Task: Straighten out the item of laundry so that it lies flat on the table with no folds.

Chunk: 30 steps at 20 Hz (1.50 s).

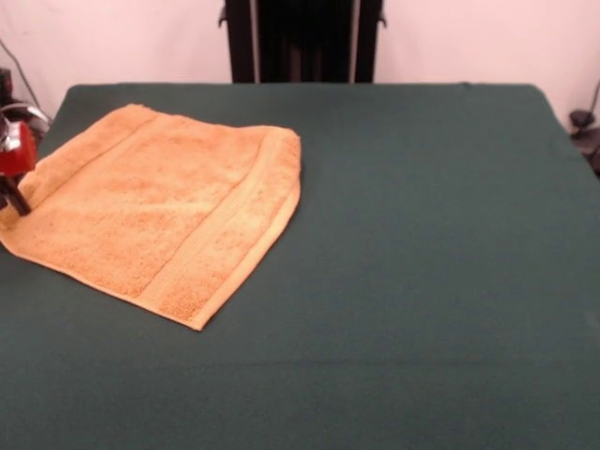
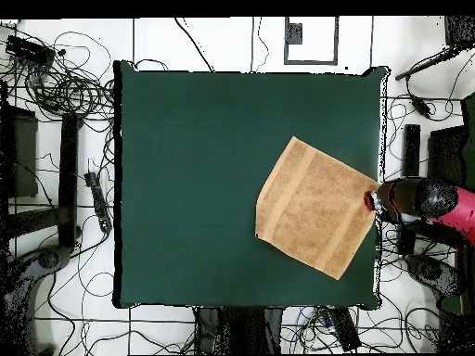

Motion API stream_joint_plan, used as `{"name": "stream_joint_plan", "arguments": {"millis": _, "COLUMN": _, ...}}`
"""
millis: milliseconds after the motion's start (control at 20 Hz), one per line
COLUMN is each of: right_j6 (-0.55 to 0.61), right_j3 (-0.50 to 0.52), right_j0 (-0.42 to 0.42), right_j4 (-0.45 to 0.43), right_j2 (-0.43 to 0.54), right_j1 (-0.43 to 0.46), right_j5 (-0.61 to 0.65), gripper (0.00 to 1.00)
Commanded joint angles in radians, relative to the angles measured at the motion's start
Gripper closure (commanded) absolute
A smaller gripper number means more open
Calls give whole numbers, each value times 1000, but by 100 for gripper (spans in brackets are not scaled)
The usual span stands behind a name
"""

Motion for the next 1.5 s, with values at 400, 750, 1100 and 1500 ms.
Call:
{"name": "stream_joint_plan", "arguments": {"millis": 400, "right_j6": 311, "right_j3": 86, "right_j0": 274, "right_j4": -86, "right_j2": -128, "right_j1": 146, "right_j5": -332, "gripper": 100}}
{"name": "stream_joint_plan", "arguments": {"millis": 750, "right_j6": 288, "right_j3": 84, "right_j0": 299, "right_j4": -24, "right_j2": -175, "right_j1": 138, "right_j5": -330, "gripper": 100}}
{"name": "stream_joint_plan", "arguments": {"millis": 1100, "right_j6": 273, "right_j3": 93, "right_j0": 320, "right_j4": 18, "right_j2": -204, "right_j1": 117, "right_j5": -330, "gripper": 100}}
{"name": "stream_joint_plan", "arguments": {"millis": 1500, "right_j6": 230, "right_j3": 31, "right_j0": 353, "right_j4": 49, "right_j2": -227, "right_j1": 147, "right_j5": -317, "gripper": 100}}
